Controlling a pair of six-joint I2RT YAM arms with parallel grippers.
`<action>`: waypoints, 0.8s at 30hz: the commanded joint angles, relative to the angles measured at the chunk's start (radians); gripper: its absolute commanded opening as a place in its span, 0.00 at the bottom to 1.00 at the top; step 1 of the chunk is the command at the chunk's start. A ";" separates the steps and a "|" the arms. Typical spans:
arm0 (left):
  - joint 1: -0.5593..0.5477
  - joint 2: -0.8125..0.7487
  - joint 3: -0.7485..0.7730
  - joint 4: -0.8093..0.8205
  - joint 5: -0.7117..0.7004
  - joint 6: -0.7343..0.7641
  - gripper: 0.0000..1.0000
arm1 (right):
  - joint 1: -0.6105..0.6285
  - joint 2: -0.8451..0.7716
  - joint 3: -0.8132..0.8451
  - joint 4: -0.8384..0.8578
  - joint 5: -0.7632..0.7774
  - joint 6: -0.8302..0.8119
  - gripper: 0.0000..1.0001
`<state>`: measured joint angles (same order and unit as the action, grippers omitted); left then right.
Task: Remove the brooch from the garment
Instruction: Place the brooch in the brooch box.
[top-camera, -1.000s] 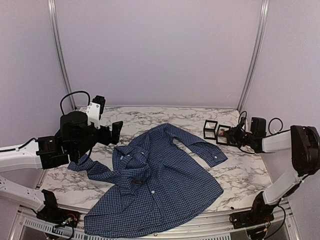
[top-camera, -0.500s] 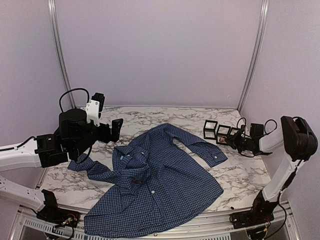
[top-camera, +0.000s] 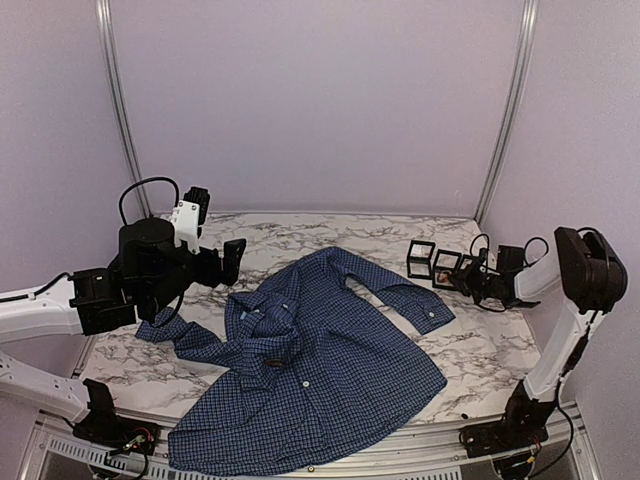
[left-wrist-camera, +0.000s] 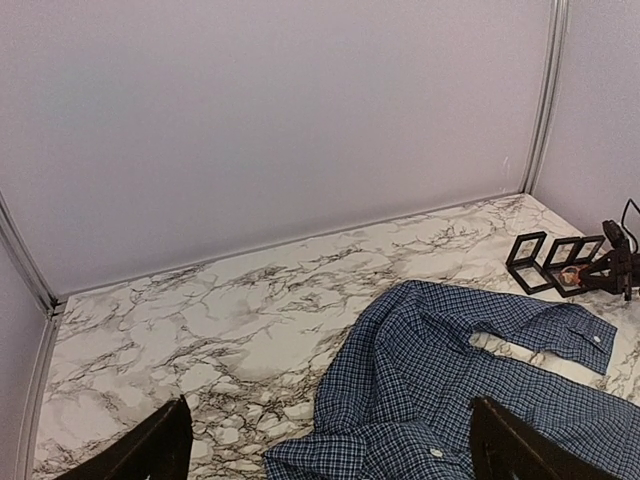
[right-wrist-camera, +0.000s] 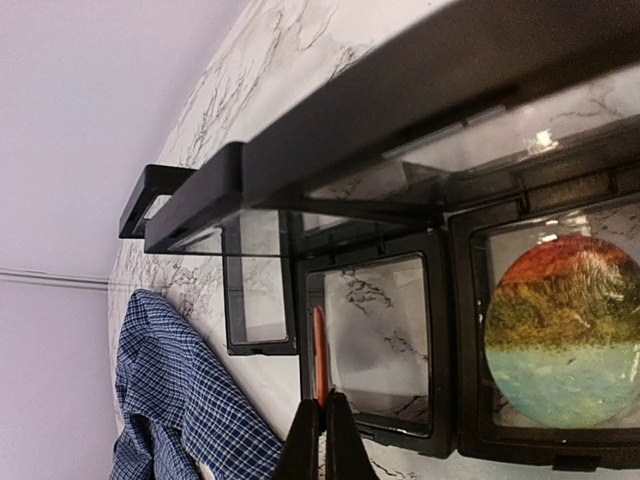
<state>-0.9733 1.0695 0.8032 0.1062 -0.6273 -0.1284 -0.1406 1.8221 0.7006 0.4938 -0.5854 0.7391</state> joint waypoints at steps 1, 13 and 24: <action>0.005 0.002 0.022 -0.016 0.007 -0.010 0.99 | -0.010 0.029 0.040 0.029 -0.003 -0.006 0.00; 0.005 0.011 0.028 -0.016 0.014 -0.011 0.99 | -0.010 0.047 0.060 0.024 0.009 -0.014 0.00; 0.006 0.016 0.031 -0.015 0.023 -0.017 0.99 | -0.010 0.057 0.081 -0.004 0.016 -0.029 0.00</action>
<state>-0.9733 1.0748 0.8032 0.1062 -0.6167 -0.1341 -0.1406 1.8614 0.7437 0.5003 -0.5804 0.7292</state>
